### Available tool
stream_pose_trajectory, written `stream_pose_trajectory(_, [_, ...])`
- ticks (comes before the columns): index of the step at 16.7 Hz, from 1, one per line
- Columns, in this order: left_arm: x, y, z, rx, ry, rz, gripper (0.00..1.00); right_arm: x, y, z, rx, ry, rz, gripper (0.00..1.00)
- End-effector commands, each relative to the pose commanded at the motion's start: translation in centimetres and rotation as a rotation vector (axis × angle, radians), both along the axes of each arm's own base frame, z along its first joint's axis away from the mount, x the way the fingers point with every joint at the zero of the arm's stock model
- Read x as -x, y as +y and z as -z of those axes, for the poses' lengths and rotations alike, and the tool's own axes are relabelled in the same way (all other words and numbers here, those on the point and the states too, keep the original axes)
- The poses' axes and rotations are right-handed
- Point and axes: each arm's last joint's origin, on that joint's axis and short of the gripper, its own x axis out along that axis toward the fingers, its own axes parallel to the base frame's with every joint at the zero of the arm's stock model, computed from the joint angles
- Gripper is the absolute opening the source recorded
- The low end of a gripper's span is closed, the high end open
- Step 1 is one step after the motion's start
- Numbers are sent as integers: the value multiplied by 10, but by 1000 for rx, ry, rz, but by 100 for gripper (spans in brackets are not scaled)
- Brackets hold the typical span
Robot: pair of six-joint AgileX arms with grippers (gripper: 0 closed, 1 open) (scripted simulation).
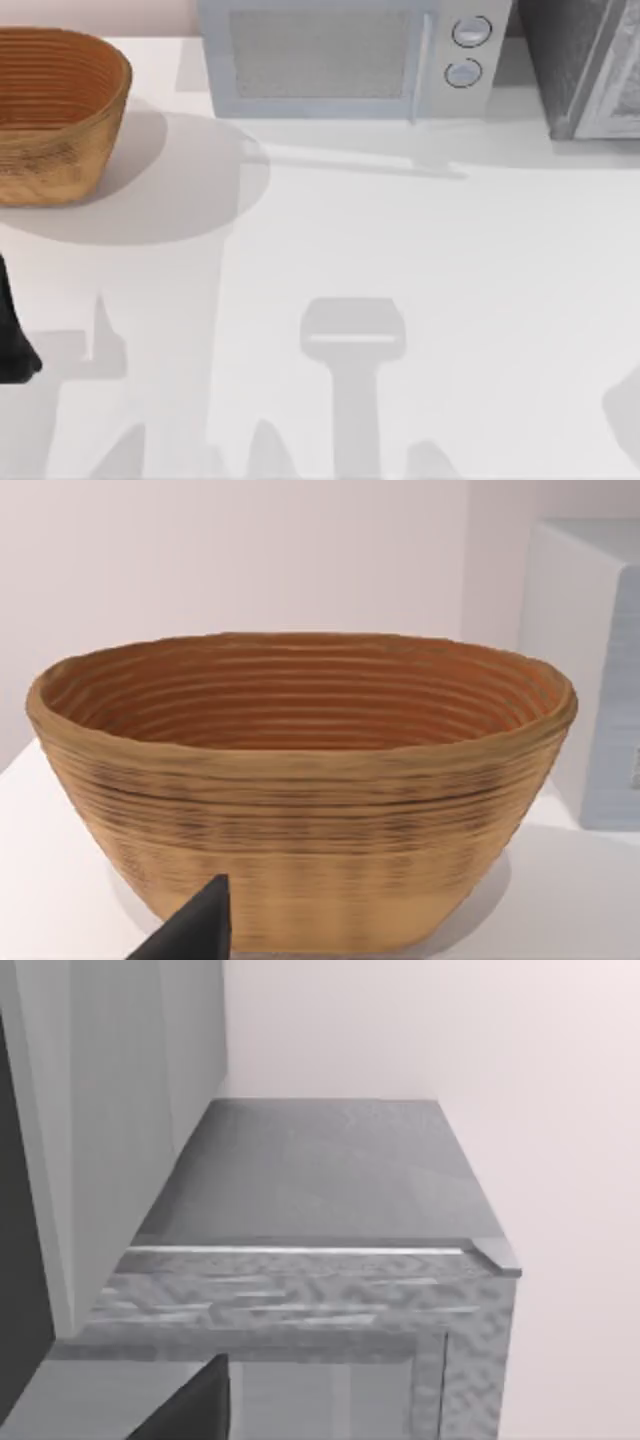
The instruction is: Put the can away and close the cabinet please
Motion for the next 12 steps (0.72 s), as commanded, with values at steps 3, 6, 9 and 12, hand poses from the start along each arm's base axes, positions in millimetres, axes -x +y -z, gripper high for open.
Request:
stream_pose_trajectory(3, [0, 0, 0, 0, 0, 0, 100, -16, 14, -5, 14, -12, 0, 100])
stream_pose_trajectory(6, [0, 0, 0, 0, 0, 0, 100, -48, 41, -5, 2, -9, 1, 100])
stream_pose_trajectory(9, [0, 0, 0, 0, 0, 0, 100, -84, 89, -3, -10, 0, 1, 100])
stream_pose_trajectory(12, [0, 0, 0, 0, 0, 0, 100, -106, 155, -1, -14, 8, 1, 100])
